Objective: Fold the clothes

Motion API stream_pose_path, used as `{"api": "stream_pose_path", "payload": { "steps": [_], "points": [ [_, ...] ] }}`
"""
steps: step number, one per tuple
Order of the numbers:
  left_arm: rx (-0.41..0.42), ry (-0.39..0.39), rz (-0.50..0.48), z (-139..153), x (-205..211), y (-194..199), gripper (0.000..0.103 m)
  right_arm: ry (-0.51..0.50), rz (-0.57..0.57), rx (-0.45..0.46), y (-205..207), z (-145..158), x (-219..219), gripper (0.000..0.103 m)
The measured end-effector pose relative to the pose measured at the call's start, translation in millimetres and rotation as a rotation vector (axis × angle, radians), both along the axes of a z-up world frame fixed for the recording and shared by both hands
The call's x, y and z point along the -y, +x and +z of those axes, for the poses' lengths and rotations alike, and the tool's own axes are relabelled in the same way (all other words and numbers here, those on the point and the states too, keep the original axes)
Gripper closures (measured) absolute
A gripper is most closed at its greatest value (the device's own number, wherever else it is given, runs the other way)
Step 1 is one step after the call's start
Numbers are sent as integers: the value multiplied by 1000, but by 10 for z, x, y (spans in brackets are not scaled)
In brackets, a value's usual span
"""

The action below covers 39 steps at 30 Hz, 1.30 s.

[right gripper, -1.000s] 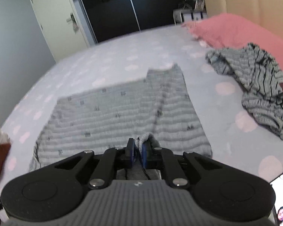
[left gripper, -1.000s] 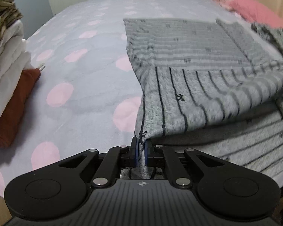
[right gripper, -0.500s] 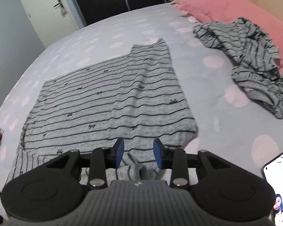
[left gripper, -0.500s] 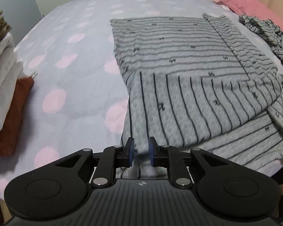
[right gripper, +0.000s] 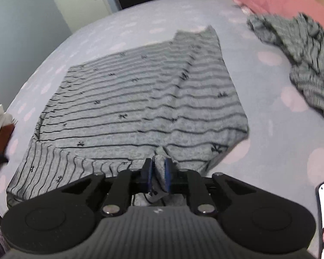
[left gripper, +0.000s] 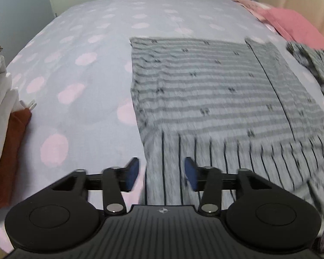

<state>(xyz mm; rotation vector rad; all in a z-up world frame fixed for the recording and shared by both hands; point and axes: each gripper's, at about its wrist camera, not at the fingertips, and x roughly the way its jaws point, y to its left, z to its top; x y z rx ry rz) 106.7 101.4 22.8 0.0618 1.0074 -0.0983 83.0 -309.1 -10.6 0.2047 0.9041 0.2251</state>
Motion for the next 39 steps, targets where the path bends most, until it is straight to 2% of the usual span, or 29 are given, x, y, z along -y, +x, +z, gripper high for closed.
{"api": "stream_pose_path", "payload": {
  "steps": [4,12,14,15,16,19,23,31,35,39],
  "points": [
    [-50,-55,77,-114,-99,389,57,-1,6,32,-68,102,4,90],
    [-144,-62,155,-482,-111,901,57,-17,26,42,-61,131,4,90],
    [-154,-53,156,-567,-82,955,68,-28,41,50,-61,159,-19,90],
    [-163,-42,154,-604,-71,971,84,-34,49,56,-65,177,-31,90],
    [-170,-31,149,-638,-65,978,89,-39,56,62,-69,196,-42,90],
    [-163,-28,142,-641,-81,960,95,-45,65,78,-86,263,-62,90],
    [-133,-53,158,-540,-208,906,97,-47,58,114,-99,352,-95,90],
    [-87,-184,226,-342,-695,788,98,-173,57,250,75,656,-450,93],
    [-81,-265,239,-339,-892,775,98,-235,96,296,390,885,-731,93],
    [-87,-347,253,-394,-1058,799,98,-326,190,333,888,1127,-1136,93]
  ]
}}
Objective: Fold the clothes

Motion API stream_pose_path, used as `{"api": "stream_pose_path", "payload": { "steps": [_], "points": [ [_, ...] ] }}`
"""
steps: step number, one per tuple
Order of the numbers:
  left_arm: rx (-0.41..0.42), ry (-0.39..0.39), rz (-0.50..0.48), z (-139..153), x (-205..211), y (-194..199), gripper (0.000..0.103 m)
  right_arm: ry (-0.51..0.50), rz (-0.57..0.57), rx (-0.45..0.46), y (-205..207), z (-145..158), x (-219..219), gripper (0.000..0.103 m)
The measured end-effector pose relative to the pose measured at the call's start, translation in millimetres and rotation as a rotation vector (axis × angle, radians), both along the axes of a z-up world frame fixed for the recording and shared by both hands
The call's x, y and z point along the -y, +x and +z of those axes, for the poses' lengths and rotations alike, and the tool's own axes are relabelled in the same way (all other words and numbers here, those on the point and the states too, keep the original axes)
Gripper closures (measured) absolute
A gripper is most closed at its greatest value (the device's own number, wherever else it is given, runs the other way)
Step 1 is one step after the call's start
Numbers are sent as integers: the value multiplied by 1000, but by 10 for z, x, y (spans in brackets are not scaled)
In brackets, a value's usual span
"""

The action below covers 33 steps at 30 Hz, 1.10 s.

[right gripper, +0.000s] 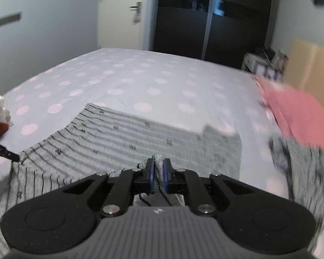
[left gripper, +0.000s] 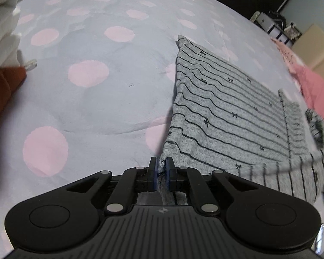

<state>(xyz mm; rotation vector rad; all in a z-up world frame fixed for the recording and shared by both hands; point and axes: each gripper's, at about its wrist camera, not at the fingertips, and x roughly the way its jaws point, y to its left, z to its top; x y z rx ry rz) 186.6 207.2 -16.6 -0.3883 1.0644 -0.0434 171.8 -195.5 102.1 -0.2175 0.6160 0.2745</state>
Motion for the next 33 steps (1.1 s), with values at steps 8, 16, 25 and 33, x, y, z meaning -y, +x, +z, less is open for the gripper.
{"api": "stream_pose_path", "payload": {
  "steps": [8,16,25,33],
  "points": [
    [-20,-78,8,-207,-185,12,98,-148,122,56,1335,401,-1036,93],
    [-1,-126,-1,-279,-310,-51,98,-201,201,49,2562,82,-2220,93],
    [-33,-146,-4,-469,-346,0,98,-254,270,-36,3189,-926,-3346,93],
    [-30,-103,-28,-510,-251,8,98,-152,200,-52,3296,-1013,-3195,72]
  ]
}}
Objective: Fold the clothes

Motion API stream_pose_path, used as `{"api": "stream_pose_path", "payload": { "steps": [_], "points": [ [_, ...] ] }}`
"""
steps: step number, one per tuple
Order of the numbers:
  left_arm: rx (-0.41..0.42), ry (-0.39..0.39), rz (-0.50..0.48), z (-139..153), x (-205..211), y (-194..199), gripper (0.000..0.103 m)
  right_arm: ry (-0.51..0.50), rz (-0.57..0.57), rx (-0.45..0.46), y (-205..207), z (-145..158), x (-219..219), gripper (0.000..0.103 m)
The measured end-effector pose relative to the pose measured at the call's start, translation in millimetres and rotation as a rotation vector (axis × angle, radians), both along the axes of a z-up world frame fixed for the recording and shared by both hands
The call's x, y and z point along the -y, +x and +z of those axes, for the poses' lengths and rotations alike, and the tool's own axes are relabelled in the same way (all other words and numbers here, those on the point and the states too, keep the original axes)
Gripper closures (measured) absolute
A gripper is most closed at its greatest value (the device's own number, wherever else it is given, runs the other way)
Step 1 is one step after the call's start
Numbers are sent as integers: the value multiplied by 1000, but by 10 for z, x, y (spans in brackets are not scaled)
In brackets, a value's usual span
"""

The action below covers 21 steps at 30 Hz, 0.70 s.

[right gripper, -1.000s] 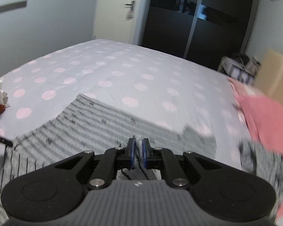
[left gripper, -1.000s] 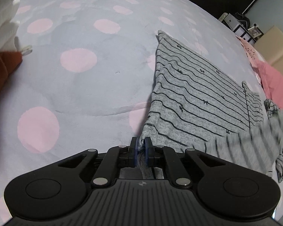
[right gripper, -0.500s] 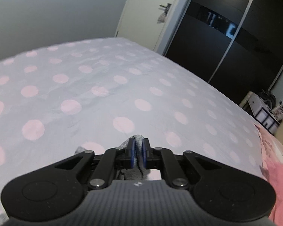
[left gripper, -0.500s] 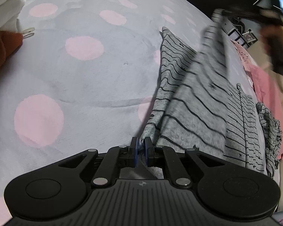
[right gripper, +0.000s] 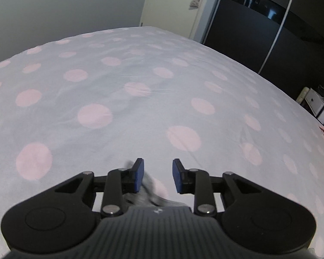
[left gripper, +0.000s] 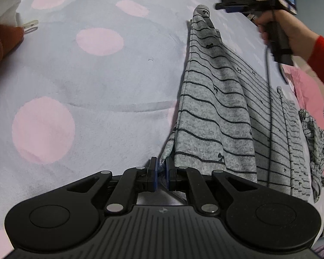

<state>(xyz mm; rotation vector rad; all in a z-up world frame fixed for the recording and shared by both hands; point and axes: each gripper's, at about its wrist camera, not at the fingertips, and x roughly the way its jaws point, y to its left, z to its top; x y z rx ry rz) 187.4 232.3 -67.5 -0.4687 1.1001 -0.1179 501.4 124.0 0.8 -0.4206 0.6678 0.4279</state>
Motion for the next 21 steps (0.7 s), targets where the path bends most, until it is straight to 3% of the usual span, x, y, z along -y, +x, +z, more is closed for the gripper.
{"api": "stream_pose_path", "payload": {
  "steps": [3,7,14,15,18,21],
  "points": [
    [1,6,-2,-12,23,-6,98,40,-62,-32,83,61,299,72],
    [-1,13,-1,-4,39,1,98,174,-154,-211,184,-74,688,72],
    [-6,32,-15,-17,48,0,98,323,-202,-342,191,-452,735,72],
    [-8,31,-15,-14,35,-7,98,337,-203,-357,203,-495,716,73],
    [-10,24,-14,-17,19,-10,98,367,-216,-385,205,-554,733,101],
    [-8,24,-15,-18,22,-19,98,325,-270,-267,145,-428,821,101]
  ]
}}
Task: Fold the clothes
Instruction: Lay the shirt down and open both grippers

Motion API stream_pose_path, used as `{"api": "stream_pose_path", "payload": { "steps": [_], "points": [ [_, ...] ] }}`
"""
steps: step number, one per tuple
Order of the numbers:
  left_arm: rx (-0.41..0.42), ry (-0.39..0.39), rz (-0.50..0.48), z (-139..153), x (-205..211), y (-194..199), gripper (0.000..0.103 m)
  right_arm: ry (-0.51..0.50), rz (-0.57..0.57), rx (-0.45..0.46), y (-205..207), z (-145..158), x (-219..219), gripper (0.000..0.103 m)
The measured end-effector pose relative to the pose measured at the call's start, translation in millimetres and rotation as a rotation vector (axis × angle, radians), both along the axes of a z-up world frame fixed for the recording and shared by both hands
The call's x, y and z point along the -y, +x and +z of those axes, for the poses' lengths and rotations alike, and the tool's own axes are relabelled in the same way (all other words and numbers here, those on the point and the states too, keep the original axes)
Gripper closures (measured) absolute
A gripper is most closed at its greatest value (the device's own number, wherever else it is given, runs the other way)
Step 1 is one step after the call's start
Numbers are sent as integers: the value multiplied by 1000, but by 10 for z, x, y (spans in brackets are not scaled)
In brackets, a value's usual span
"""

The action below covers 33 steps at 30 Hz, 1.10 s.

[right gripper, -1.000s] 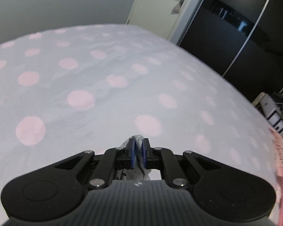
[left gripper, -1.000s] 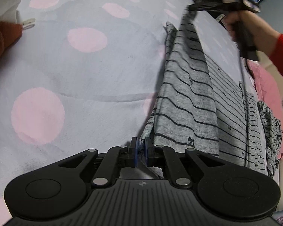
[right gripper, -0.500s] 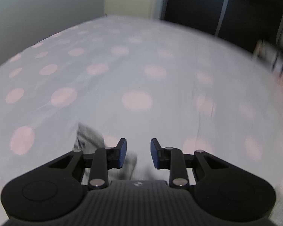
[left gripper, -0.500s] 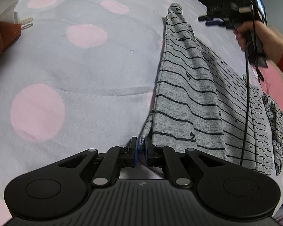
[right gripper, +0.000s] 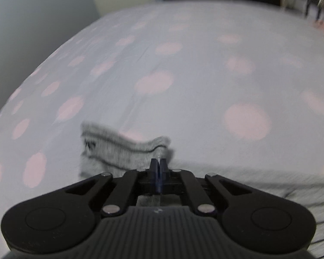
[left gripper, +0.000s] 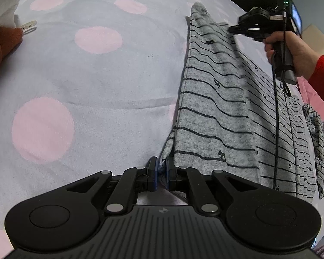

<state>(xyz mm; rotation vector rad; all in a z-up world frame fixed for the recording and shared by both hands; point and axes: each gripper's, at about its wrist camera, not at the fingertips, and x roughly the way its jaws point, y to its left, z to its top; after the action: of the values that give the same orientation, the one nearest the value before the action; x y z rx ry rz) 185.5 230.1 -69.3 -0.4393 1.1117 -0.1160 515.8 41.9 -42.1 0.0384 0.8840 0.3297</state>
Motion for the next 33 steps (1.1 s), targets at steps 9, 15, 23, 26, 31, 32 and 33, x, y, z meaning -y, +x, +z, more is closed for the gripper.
{"api": "stream_pose_path", "payload": {
  "steps": [9,15,23,26,31,32,33],
  "points": [
    [-11,-14,17,13,-27,11,98,-47,-44,-2,-12,-14,242,89],
    [19,-8,57,205,-22,-99,97,-40,-32,-28,-241,152,545,84],
    [36,41,-13,493,251,-603,93,-22,56,-57,-1172,477,1088,70],
    [71,75,-56,577,483,-902,84,-14,106,-44,-1683,603,1273,69],
    [142,124,-167,678,996,-1478,80,32,189,-25,-2743,643,1532,70],
    [158,143,-194,688,1117,-1575,78,41,198,-32,-2956,627,1577,70],
    [175,167,-223,694,1245,-1676,73,40,206,-37,-3156,605,1614,70]
  ]
}}
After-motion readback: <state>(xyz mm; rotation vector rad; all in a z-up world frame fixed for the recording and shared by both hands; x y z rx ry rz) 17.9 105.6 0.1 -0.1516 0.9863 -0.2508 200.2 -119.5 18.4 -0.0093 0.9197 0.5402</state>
